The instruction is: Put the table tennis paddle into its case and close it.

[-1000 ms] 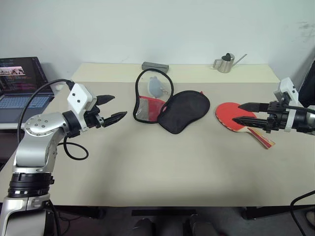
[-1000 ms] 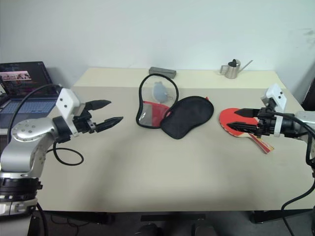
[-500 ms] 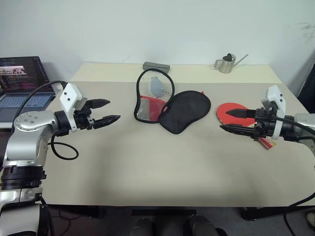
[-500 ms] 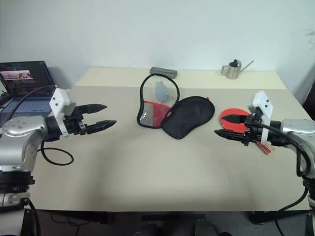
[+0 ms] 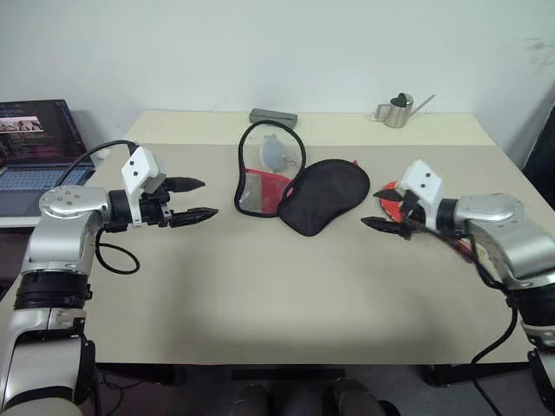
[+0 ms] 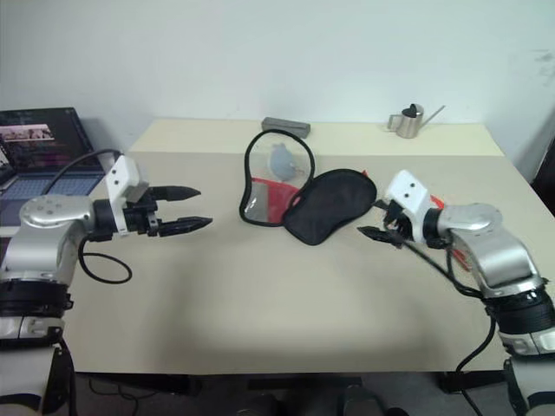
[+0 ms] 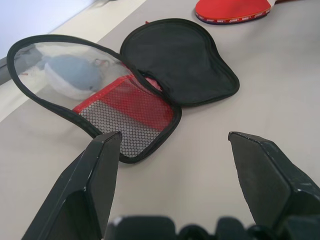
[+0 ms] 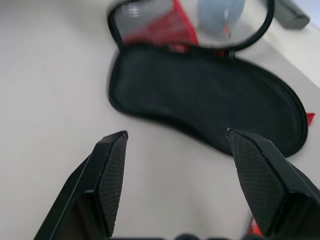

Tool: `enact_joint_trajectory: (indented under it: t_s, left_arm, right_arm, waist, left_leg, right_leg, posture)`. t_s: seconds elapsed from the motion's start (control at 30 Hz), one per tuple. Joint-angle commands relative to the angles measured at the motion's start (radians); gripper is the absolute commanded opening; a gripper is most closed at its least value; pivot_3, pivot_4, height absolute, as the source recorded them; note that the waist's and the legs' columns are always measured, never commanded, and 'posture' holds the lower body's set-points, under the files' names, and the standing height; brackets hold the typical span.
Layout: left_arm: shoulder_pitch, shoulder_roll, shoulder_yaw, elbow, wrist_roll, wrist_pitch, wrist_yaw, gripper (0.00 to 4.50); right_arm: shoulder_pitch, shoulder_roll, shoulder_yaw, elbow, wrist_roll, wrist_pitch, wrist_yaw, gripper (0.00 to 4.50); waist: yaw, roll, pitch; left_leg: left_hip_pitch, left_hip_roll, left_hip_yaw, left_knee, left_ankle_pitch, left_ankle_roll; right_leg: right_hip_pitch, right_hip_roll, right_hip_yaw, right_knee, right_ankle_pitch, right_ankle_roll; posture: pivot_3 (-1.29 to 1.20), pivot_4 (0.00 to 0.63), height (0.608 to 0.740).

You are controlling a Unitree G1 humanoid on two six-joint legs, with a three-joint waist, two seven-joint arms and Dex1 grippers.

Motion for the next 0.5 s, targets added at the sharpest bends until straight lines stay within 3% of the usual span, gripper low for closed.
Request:
enact_joint_trajectory:
  t_s: [0.03, 0.5]
  left_arm:
    - [-0.025, 0.0, 0.007, -0.025, -0.004, -0.01, -0.012, 3.74]
    - [0.002, 0.013, 0.01, -0.076, -0.01, 0.009, -0.036, 3.74]
  right_arm:
    - [-0.043, 0.028, 0.038, 0.039, -0.08, -0.098, 0.003, 3.44]
    - [-0.176, 0.185, 0.163, 0.42, -0.401, -0.51, -0.123, 3.44]
  waist:
    - [0.0, 0.0, 0.0]
    - [-0.002, 0.0, 0.0]
  left_leg:
    - [0.0, 0.0, 0.0, 0.0, 0.0, 0.0]
    - [0.0, 0.0, 0.002, 0.0, 0.0, 0.0]
  right_leg:
    - [0.0, 0.0, 0.0, 0.0, 0.0, 0.0]
    - [-0.003, 0.001, 0.001, 0.002, 0.0, 0.0]
  posture:
    - [0.0, 0.15, 0.74]
    - [0.0, 0.15, 0.74]
